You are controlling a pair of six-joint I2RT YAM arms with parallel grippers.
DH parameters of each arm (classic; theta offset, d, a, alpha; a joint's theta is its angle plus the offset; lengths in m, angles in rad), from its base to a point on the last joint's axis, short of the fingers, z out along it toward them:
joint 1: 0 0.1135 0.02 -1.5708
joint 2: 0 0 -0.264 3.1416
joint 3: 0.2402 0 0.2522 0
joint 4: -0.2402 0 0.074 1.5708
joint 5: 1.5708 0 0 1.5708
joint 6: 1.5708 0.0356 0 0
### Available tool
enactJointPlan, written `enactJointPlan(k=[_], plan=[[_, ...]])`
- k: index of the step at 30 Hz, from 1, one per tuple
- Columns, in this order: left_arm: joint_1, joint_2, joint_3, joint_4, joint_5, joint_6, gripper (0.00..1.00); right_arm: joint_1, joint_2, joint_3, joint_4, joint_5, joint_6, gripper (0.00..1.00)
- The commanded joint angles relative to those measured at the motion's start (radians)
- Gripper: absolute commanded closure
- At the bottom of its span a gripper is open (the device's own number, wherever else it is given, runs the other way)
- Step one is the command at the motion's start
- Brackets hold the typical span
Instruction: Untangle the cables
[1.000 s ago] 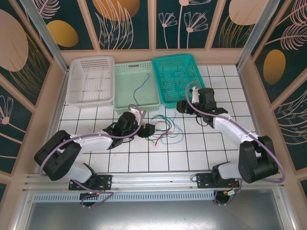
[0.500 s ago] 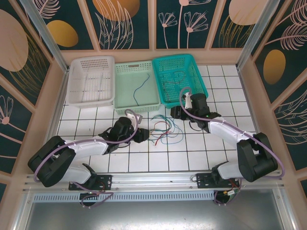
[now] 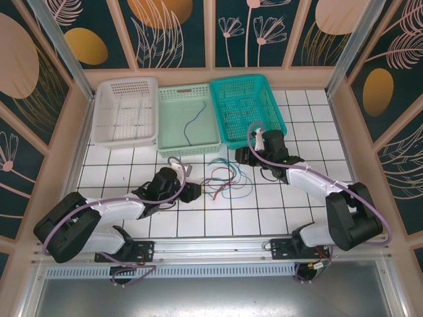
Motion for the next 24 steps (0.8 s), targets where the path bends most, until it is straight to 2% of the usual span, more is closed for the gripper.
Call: enactJointPlan(k=[1, 18, 24], plan=[[-0.004, -0.001, -0.011, 0.064, 0.012, -0.008, 0.57, 0.009, -0.015, -0.007, 0.022, 0.010, 0.013, 0.42], [-0.004, -0.101, -0.081, 0.079, 0.014, 0.000, 0.62, 0.009, -0.010, -0.008, 0.026, 0.017, 0.013, 0.41], [-0.003, -0.037, -0.064, 0.110, 0.057, 0.001, 0.62, 0.012, -0.008, -0.005, 0.030, 0.014, 0.015, 0.42]])
